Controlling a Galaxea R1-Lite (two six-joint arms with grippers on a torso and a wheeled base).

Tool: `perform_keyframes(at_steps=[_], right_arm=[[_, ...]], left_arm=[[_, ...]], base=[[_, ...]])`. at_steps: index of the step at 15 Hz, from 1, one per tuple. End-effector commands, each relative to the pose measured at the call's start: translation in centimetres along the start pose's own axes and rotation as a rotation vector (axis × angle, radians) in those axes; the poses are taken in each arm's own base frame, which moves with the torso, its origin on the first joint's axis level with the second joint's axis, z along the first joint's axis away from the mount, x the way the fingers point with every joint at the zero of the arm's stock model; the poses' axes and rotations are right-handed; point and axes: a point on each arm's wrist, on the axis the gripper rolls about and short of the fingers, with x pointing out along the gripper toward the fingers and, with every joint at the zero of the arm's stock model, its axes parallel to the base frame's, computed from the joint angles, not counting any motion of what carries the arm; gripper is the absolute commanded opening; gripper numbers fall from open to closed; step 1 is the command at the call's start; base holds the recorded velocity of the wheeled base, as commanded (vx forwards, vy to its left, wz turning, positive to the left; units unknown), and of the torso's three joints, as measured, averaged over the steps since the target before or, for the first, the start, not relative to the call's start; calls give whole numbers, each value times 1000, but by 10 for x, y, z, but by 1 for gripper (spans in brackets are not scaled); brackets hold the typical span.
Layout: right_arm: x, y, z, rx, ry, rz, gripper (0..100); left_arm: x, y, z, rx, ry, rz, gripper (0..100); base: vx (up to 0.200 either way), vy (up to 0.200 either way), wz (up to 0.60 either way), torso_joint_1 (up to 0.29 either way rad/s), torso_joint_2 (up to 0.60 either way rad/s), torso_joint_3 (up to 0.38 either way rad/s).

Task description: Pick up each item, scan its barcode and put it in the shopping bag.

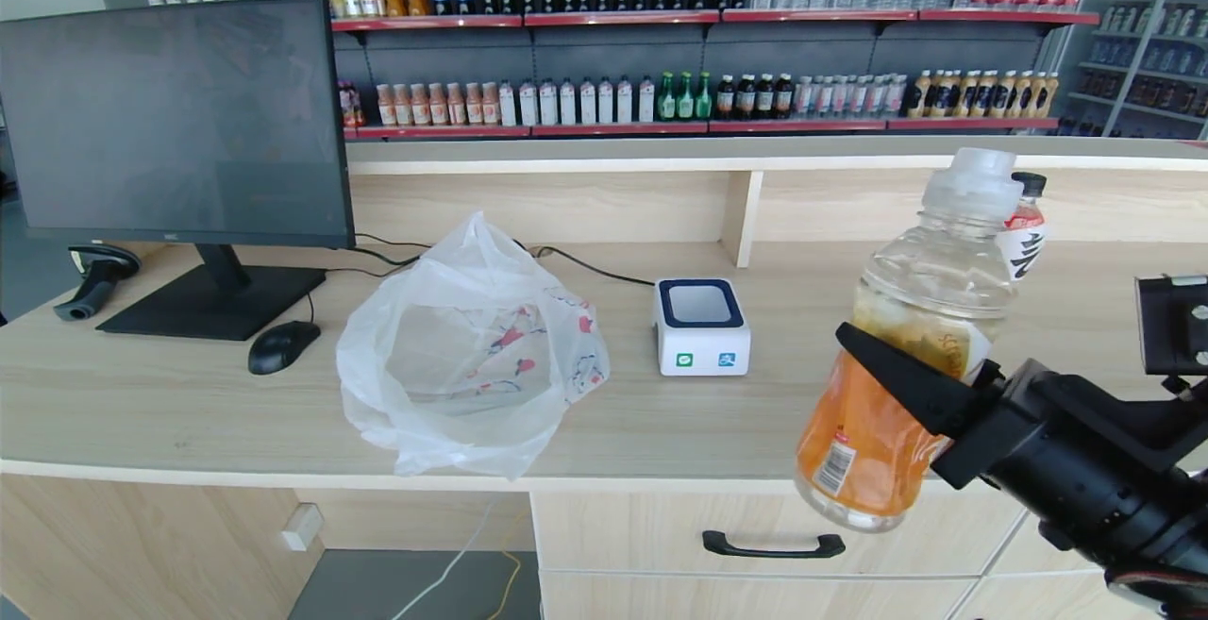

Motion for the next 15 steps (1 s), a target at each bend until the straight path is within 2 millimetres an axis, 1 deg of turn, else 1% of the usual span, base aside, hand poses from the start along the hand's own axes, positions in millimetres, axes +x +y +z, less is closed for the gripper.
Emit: perform_keyframes(at_steps=[1, 2, 3, 4, 5, 7, 10, 13, 15], right_arm=[[16, 13, -16, 97, 59, 63, 0], [17, 14, -16, 127, 60, 69, 0], [20, 16, -14, 175, 60, 112, 0], [20, 21, -11, 206, 66, 176, 0], [15, 30, -7, 239, 75, 258, 0], [9, 40, -4, 279, 102, 366, 0], [9, 48, -4, 325, 117, 413, 0], [29, 57, 13, 370, 54, 491, 0], [38, 60, 20, 404, 27, 510, 0]], left_arm=[[0, 0, 0, 0, -2, 1, 100], [0, 0, 0, 0, -2, 2, 100], [0, 0, 0, 0, 0, 1, 100], [0, 0, 0, 0, 0, 1, 100], [0, 0, 0, 0, 0, 1, 100], [0, 0, 0, 0, 0, 1, 100], [0, 0, 0, 0, 0, 1, 100], [0, 0, 0, 0, 0, 1, 100], [0, 0, 0, 0, -2, 1, 100]], base=[[0, 0, 0, 0, 0, 0], [0, 0, 0, 0, 0, 0], [0, 0, 0, 0, 0, 0], [0, 0, 0, 0, 0, 0], [0, 0, 0, 0, 0, 0], [0, 0, 0, 0, 0, 0], [0, 0, 0, 0, 0, 0], [0, 0, 0, 0, 0, 0], [0, 0, 0, 0, 0, 0]])
